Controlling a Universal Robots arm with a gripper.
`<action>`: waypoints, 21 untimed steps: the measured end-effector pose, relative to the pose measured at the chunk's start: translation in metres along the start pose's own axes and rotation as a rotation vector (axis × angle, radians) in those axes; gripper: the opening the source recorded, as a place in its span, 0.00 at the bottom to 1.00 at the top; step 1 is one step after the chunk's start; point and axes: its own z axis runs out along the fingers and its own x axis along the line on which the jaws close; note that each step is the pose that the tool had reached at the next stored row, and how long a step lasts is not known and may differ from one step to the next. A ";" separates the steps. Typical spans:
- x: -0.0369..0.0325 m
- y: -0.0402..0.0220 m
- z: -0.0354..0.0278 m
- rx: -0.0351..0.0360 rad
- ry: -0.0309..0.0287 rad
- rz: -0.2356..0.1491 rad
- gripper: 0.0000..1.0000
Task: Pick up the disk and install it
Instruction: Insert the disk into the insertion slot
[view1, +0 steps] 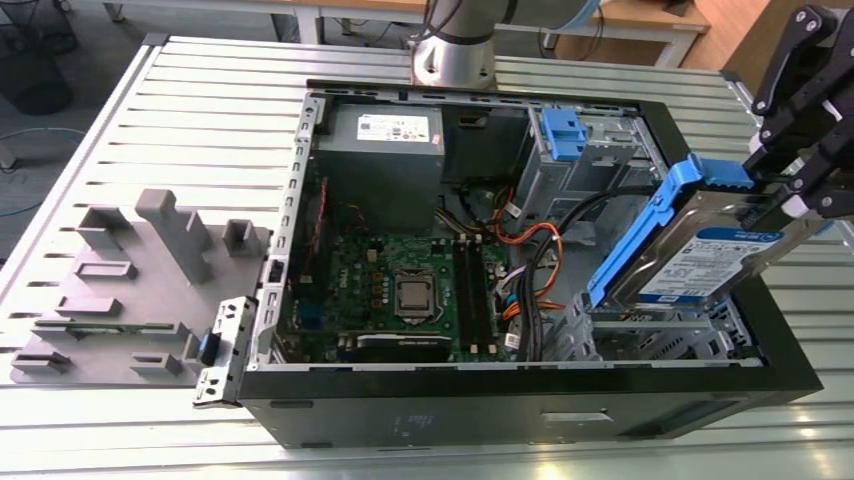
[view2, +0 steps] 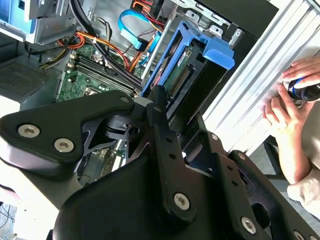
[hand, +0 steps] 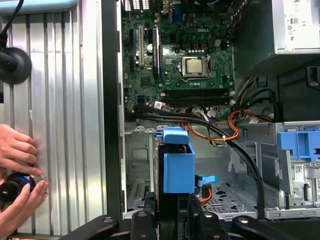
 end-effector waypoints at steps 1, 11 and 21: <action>0.0000 0.0000 0.0000 0.0000 0.0001 0.000 0.35; 0.0001 -0.0014 0.0078 0.0000 0.0001 0.000 0.35; 0.0004 -0.0020 0.0189 0.0001 0.0010 0.000 0.35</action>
